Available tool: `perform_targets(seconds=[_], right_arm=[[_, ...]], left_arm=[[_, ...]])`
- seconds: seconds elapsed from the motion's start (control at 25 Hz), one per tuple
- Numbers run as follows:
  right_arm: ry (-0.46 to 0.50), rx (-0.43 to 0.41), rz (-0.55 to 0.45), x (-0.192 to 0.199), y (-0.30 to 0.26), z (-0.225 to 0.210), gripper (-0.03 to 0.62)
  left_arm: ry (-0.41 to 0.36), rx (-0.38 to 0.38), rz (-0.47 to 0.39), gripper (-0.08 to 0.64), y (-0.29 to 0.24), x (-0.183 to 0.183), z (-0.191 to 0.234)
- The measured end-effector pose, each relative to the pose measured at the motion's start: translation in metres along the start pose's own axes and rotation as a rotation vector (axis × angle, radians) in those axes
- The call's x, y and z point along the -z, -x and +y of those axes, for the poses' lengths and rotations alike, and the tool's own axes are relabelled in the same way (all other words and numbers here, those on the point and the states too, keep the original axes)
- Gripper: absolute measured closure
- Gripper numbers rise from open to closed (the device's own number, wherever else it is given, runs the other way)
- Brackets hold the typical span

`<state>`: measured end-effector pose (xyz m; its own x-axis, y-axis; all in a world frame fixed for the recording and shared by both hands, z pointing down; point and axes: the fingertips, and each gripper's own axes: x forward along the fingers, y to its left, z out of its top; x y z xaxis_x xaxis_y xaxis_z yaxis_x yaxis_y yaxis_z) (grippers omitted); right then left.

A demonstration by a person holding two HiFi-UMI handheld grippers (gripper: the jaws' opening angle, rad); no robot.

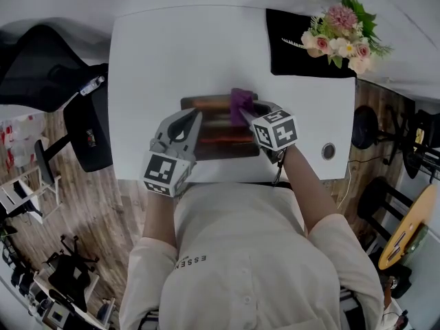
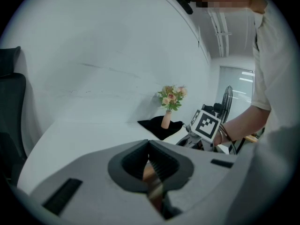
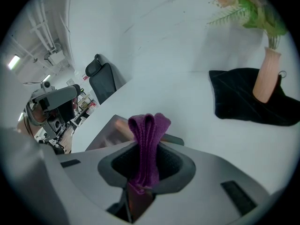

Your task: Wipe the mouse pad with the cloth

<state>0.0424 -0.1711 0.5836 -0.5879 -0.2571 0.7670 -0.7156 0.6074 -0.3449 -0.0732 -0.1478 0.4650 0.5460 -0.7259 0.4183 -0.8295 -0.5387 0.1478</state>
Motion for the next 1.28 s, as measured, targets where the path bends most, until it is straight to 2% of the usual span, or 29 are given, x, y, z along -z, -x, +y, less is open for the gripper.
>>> perform_targets(seconds=[0.36,0.72,0.92,1.16,1.28], right_arm=[[-0.040,0.056,-0.001,0.015,0.025,-0.037,0.500],[-0.045,0.119,-0.018,0.018,0.046,-0.043,0.500],[-0.047,0.084,-0.068,0.007,0.052,-0.011,0.500],[0.018,0.009,-0.067,0.000,0.031,0.056,0.500],[0.049,-0.026,-0.052,-0.004,0.010,0.089,0.500]], left_arm=[[-0.001,0.000,-0.007,0.558,-0.012,-0.008,-0.024],[-0.009,0.002,-0.013,0.558,-0.002,-0.008,-0.033],[-0.015,0.000,-0.035,0.558,0.014,-0.008,-0.030],[-0.075,-0.025,-0.016,0.558,0.050,0.001,-0.010],[-0.045,-0.052,-0.020,0.558,0.069,0.008,0.011]])
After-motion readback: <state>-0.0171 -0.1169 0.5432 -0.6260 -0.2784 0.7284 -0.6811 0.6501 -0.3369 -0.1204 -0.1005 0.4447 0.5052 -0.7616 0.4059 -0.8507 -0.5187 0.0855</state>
